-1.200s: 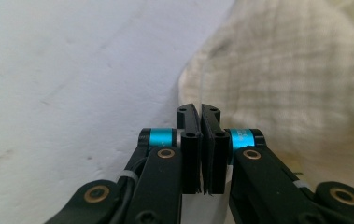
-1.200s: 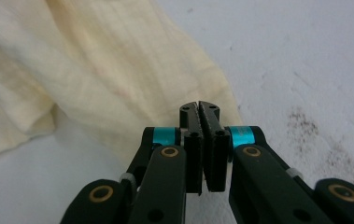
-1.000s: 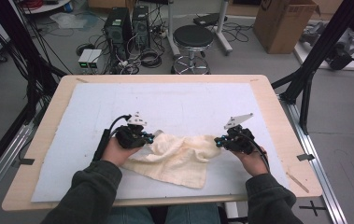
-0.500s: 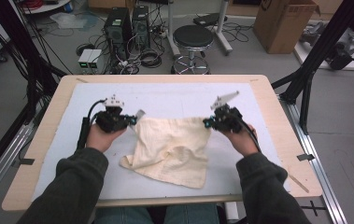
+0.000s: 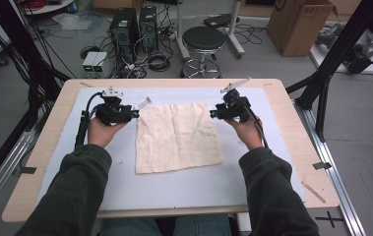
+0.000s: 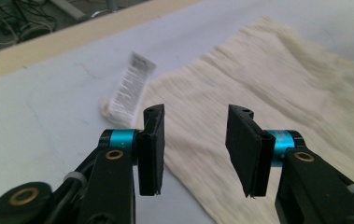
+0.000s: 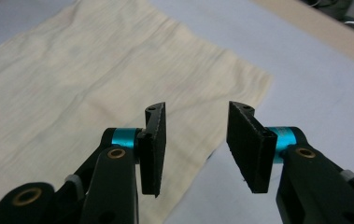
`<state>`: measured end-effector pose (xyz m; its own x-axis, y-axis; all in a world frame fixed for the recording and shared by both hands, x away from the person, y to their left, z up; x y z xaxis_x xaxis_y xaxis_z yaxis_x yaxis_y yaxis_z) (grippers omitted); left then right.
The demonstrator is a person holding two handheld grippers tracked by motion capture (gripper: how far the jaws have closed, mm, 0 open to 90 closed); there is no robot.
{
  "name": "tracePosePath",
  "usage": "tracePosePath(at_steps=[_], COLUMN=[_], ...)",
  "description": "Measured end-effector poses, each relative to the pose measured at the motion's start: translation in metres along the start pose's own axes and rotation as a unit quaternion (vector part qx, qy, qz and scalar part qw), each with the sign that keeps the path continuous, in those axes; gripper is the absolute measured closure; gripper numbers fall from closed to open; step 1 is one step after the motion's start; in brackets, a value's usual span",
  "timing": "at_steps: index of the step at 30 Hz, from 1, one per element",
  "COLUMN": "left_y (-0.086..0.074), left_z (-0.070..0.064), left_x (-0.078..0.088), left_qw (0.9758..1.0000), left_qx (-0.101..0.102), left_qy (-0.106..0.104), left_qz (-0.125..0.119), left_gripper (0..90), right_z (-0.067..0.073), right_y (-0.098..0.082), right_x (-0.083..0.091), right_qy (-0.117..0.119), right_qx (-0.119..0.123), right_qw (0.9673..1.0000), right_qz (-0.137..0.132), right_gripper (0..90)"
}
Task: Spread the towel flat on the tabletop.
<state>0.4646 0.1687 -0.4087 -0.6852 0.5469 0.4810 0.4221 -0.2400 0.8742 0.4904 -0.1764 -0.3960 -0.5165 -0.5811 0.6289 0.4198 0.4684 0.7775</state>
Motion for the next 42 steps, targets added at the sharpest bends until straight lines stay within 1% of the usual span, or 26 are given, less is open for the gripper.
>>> tracePosePath(at_steps=[1, 2, 5, 6, 9, 10, 11, 13, 15, 17, 18, 20, 21, 22, 23, 25, 27, 29, 30, 32, 34, 35, 37, 39, 40, 42], left_y=[-0.005, -0.010, -0.023, -0.027, -0.037, -0.040, -0.042, -0.046, -0.051, -0.055, -0.057, -0.061, -0.063, -0.065, -0.066, -0.070, -0.075, -0.081, -0.083, -0.085, -0.085, -0.086, -0.088, -0.091, -0.091, -0.092], left_z=[-0.004, -0.009, -0.023, -0.028, -0.041, -0.045, -0.049, -0.057, -0.062, -0.065, -0.067, -0.069, -0.070, -0.072, -0.073, -0.075, -0.077, -0.078, -0.080, -0.084, -0.087, -0.088, -0.089, -0.091, -0.092, -0.095], left_x=[0.002, 0.003, 0.009, 0.011, 0.016, 0.019, 0.021, 0.025, 0.029, 0.031, 0.032, 0.035, 0.036, 0.037, 0.038, 0.040, 0.042, 0.043, 0.043, 0.044, 0.044, 0.044, 0.042, 0.041, 0.041, 0.040], left_qw=[1.0000, 0.9999, 0.9994, 0.9992, 0.9983, 0.9982, 0.9977, 0.9966, 0.9957, 0.9952, 0.9953, 0.9952, 0.9953, 0.9953, 0.9952, 0.9952, 0.9949, 0.9948, 0.9943, 0.9933, 0.9915, 0.9913, 0.9903, 0.9890, 0.9886, 0.9880], left_qx=[-0.003, -0.005, -0.013, -0.012, -0.025, -0.023, -0.022, -0.037, -0.040, -0.042, -0.038, -0.037, -0.041, -0.043, -0.043, -0.041, -0.043, -0.043, -0.045, -0.050, -0.050, -0.049, -0.054, -0.047, -0.051, -0.057], left_qy=[-0.009, -0.012, -0.031, -0.037, -0.052, -0.056, -0.065, -0.074, -0.084, -0.088, -0.089, -0.090, -0.087, -0.087, -0.088, -0.089, -0.092, -0.092, -0.096, -0.101, -0.117, -0.119, -0.121, -0.131, -0.132, -0.133], left_qz=[0.002, 0.006, 0.004, 0.002, 0.002, 0.000, 0.002, 0.001, 0.000, 0.006, 0.001, -0.001, 0.000, 0.002, 0.002, 0.004, 0.003, 0.009, 0.018, 0.026, 0.028, 0.028, 0.040, 0.050, 0.052, 0.053], left_gripper=[56.8, 56.5, 55.5, 55.1, 52.4, 51.4, 49.9, 48.2, 47.2, 44.5, 43.9, 41.4, 40.3, 39.2, 38.0, 37.6, 37.1, 36.9, 36.9, 37.0, 38.8, 40.5, 41.1, 41.1, 41.4, 42.9], right_z=[0.004, 0.008, 0.018, 0.021, 0.029, 0.032, 0.034, 0.038, 0.041, 0.045, 0.047, 0.049, 0.049, 0.049, 0.050, 0.052, 0.055, 0.057, 0.059, 0.062, 0.065, 0.067, 0.069, 0.072, 0.073, 0.074], right_y=[-0.006, -0.012, -0.026, -0.030, -0.040, -0.043, -0.046, -0.052, -0.054, -0.054, -0.055, -0.057, -0.060, -0.064, -0.068, -0.075, -0.082, -0.089, -0.093, -0.099, -0.105, -0.107, -0.111, -0.113, -0.114, -0.115], right_x=[0.001, 0.002, 0.007, 0.009, 0.014, 0.015, 0.017, 0.019, 0.021, 0.025, 0.026, 0.029, 0.029, 0.029, 0.029, 0.029, 0.027, 0.025, 0.024, 0.023, 0.022, 0.021, 0.021, 0.022, 0.022, 0.023], right_qy=[0.005, 0.008, 0.027, 0.026, 0.030, 0.033, 0.036, 0.048, 0.057, 0.060, 0.057, 0.050, 0.048, 0.052, 0.056, 0.055, 0.063, 0.064, 0.067, 0.071, 0.074, 0.076, 0.078, 0.079, 0.081, 0.082], right_qx=[0.005, 0.006, 0.005, 0.006, 0.015, 0.017, 0.020, 0.016, 0.010, 0.013, 0.017, 0.025, 0.023, 0.022, 0.021, 0.019, 0.018, 0.019, 0.019, 0.017, 0.020, 0.023, 0.024, 0.028, 0.035, 0.036], right_qw=[1.0000, 0.9999, 0.9996, 0.9996, 0.9994, 0.9993, 0.9992, 0.9986, 0.9981, 0.9979, 0.9980, 0.9984, 0.9986, 0.9984, 0.9982, 0.9983, 0.9978, 0.9977, 0.9976, 0.9972, 0.9970, 0.9967, 0.9966, 0.9963, 0.9959, 0.9958], right_qz=[0.001, 0.004, -0.002, 0.000, -0.004, -0.004, -0.004, 0.014, 0.022, 0.020, 0.019, -0.001, 0.000, -0.002, 0.001, 0.002, 0.001, 0.008, 0.008, 0.014, 0.016, 0.014, 0.013, 0.020, 0.019, 0.019], right_gripper=[57.2, 56.4, 53.0, 52.4, 48.1, 46.7, 45.5, 40.8, 35.8, 34.5, 33.7, 33.8, 33.7, 33.7, 33.8, 34.3, 35.3, 35.4, 35.8, 36.9, 37.3, 37.4, 38.2, 39.1, 40.5, 41.6])
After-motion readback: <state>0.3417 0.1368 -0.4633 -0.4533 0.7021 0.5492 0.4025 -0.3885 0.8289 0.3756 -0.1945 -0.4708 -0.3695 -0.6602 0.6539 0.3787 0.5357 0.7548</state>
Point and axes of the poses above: each handheld gripper's, and its own axes: x roughly backward along the jaws, y roughly out of its top, z roughly to its left, the point moved 6 cm from there along -x, roughly forward along the jaws, and after that the axes turned 6 degrees about -z, right-handed, at the moved point
